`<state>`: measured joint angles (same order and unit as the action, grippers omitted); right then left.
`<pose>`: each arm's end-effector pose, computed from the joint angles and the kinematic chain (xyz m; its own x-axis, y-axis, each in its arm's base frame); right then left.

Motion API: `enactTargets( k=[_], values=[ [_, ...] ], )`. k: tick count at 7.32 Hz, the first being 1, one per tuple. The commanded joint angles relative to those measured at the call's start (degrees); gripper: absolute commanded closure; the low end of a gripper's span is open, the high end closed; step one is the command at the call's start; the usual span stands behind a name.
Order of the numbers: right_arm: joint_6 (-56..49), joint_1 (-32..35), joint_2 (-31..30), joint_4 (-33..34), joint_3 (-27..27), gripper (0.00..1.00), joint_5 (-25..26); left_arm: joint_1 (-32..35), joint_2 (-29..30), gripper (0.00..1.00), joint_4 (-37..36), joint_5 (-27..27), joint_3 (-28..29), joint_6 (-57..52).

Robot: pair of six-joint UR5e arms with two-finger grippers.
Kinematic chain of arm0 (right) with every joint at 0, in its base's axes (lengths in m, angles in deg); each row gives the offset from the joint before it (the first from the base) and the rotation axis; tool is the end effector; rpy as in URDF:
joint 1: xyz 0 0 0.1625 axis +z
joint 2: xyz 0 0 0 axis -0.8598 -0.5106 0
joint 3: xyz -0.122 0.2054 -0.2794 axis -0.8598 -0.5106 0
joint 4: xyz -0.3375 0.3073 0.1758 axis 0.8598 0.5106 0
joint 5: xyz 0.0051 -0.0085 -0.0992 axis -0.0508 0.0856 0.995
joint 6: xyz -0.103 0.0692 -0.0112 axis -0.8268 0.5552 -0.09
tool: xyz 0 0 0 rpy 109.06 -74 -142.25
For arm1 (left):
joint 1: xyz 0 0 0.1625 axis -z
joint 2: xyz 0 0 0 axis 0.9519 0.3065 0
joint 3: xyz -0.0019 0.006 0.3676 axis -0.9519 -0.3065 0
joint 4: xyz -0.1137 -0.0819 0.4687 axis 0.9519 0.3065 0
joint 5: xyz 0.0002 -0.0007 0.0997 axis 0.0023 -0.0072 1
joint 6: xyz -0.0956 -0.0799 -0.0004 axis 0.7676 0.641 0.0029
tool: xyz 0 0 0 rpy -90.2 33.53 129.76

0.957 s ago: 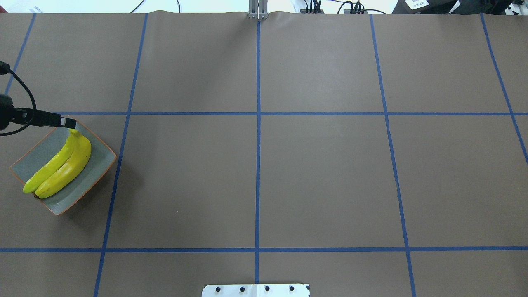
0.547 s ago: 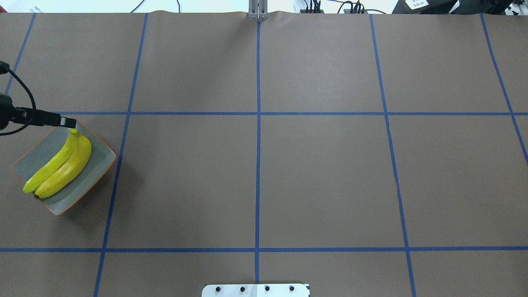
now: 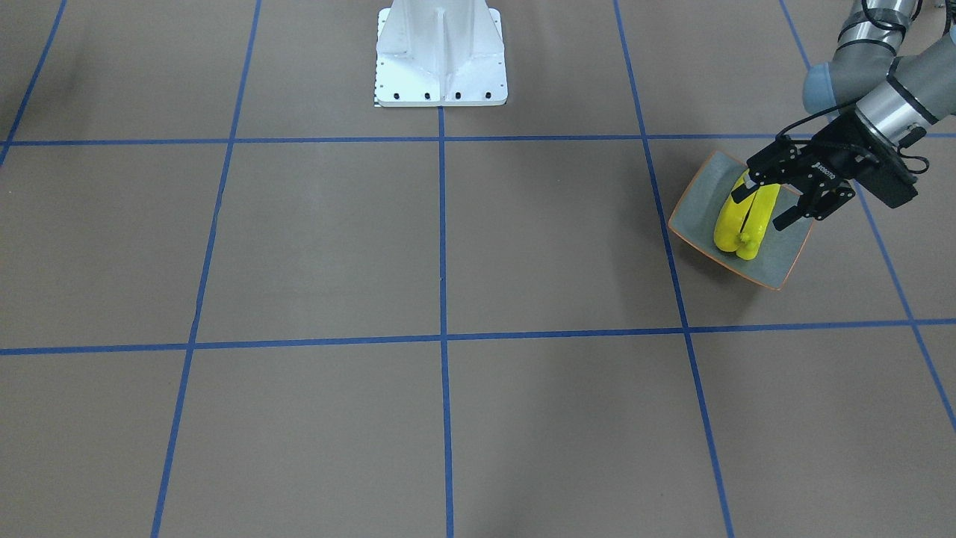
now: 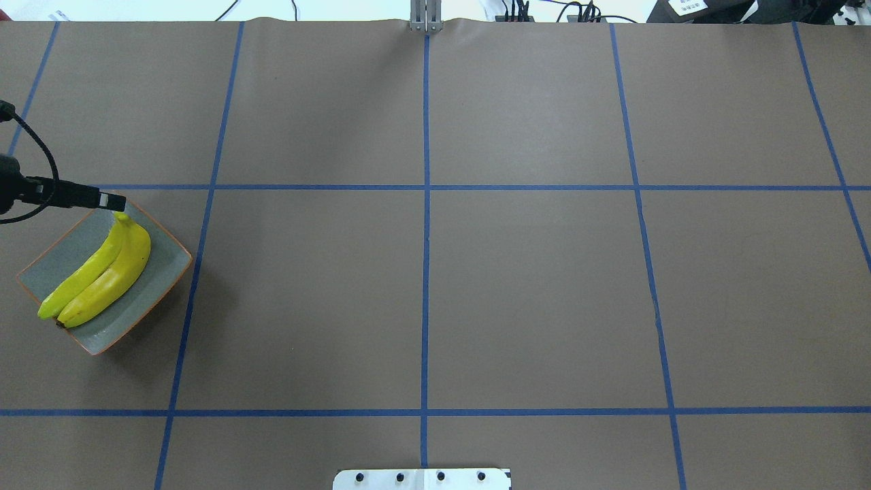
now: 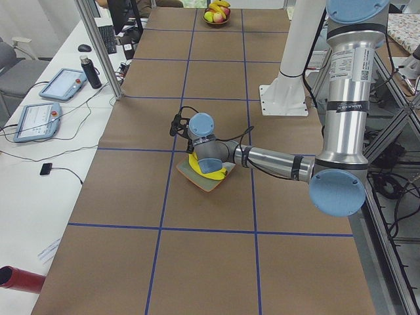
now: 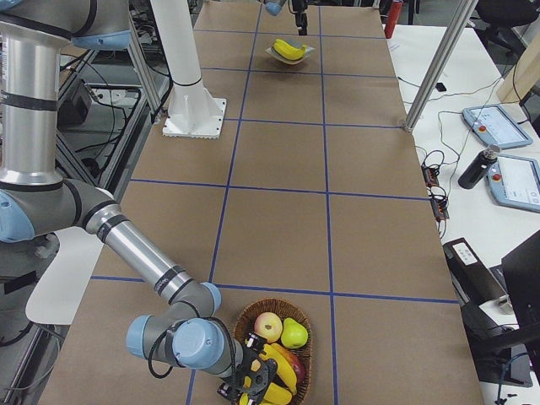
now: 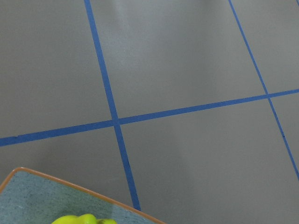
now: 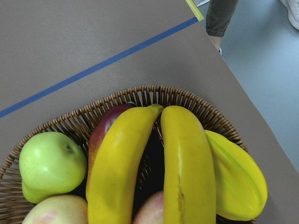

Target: Transfer all bananas from basket to plate

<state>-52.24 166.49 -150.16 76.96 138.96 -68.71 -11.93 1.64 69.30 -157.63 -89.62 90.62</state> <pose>0.1746 -0.4030 0.8576 0.5757 0.4468 0.6848 -0.5234 0.8448 -0.1112 0.2530 -0.5313 0.4109 0.2844 0.2766 -0.9179 0.1380 0.9357 0.3247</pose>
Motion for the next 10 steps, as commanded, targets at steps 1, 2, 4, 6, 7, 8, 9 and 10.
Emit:
enactTargets(
  k=[1,2,4,6,7,8,9,10],
  values=[
    [1.6,-3.8,-0.1,-3.0,-0.7,0.03,5.0,0.1,-0.1,0.0,0.1,-0.1,-0.6,0.0],
    [2.4,-5.6,-0.1,-3.7,-0.8,0.03,5.0,0.1,-0.5,0.0,0.1,-0.1,-1.1,0.0],
    [2.3,-6.2,-0.6,-6.5,-2.8,0.03,5.2,0.1,-0.4,0.0,0.0,-0.1,-1.6,0.0],
    [2.1,-6.3,-0.6,-10.9,-4.9,0.03,6.0,0.0,-0.1,0.0,0.0,0.0,-1.5,0.0],
    [2.2,-6.3,-0.8,-11.0,-4.9,0.12,6.0,0.0,0.0,0.0,0.0,0.0,-1.5,0.0],
    [2.4,-6.3,-0.8,-10.9,-4.9,0.83,6.1,0.0,0.0,0.0,0.0,0.0,-1.5,0.0],
    [2.4,-6.3,-0.8,-11.1,-4.6,1.0,6.0,0.0,0.0,0.0,0.0,0.0,-1.4,0.0],
    [2.4,-6.3,-0.6,-11.1,-4.1,1.0,6.0,0.0,0.0,0.0,0.0,0.0,-1.3,0.0]
  ],
)
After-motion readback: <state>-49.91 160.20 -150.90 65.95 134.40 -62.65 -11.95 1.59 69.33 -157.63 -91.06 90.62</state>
